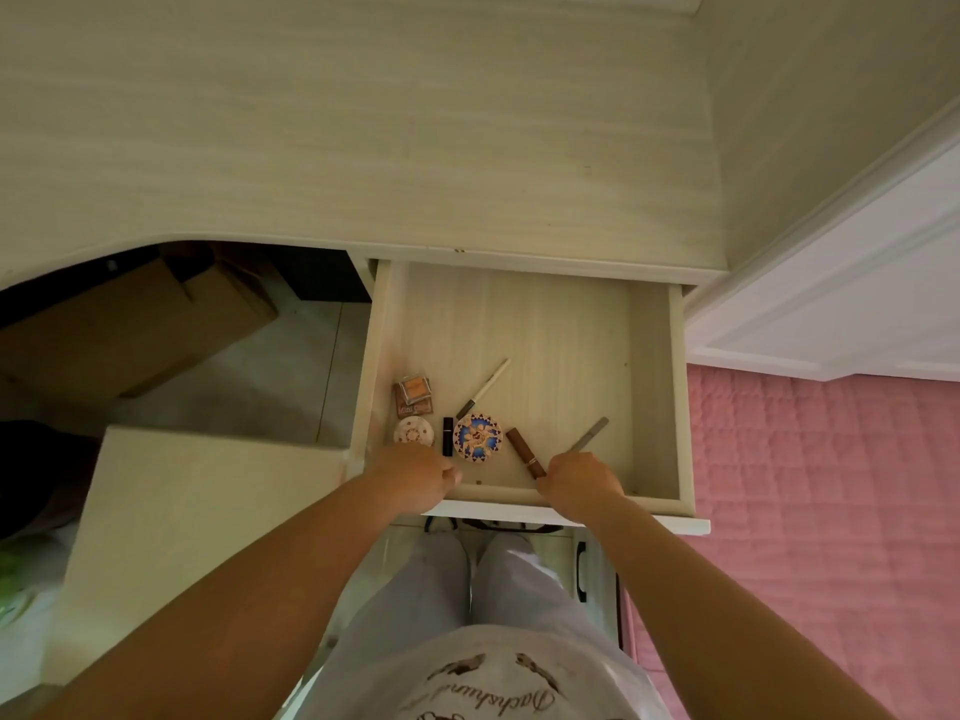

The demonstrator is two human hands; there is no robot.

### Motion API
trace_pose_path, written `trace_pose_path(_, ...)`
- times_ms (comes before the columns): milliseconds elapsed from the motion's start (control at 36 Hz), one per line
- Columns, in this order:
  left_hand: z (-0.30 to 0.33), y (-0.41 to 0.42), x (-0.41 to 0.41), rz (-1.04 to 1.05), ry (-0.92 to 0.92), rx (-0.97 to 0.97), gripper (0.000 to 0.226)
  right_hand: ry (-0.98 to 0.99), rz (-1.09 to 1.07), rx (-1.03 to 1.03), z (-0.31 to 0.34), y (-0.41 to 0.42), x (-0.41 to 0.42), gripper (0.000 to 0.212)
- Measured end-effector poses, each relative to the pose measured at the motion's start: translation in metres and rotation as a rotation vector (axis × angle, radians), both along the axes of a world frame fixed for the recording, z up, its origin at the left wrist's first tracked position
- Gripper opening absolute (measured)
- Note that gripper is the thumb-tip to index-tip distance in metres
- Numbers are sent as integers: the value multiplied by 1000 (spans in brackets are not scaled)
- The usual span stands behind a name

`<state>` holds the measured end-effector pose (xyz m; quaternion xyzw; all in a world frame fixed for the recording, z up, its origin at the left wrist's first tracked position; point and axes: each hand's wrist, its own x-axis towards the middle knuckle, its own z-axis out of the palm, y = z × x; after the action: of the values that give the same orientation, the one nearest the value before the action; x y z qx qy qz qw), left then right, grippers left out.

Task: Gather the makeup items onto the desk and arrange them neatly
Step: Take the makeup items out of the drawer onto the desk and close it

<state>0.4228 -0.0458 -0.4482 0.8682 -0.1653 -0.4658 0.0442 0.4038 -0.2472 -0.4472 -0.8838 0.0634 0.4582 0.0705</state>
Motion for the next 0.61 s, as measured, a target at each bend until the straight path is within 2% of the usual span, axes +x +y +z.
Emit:
trace_pose_path(83,-4,-1,6,9,-2,5,39,31,58,16,-3,5,8,14)
trace_pose_path(139,-11,-1,12,29,-42,8,29,38,105,36,-7,10,13,18)
trace_pose_path(194,-20,1,16,40,-96,26,25,-5,133,63,-12,14,19,30)
trace_pose_path(333,-41,6,23,28,-199,75,23,-138,207,156,-36,26,32,37)
trace_pose_path(472,-63,9,30,59,-280,111,32,-234,376,170,-64,45,41,51)
trace_pose_path(611,-83,10,33,162,-267,121,37,-297,458,191,-90,56,49,59)
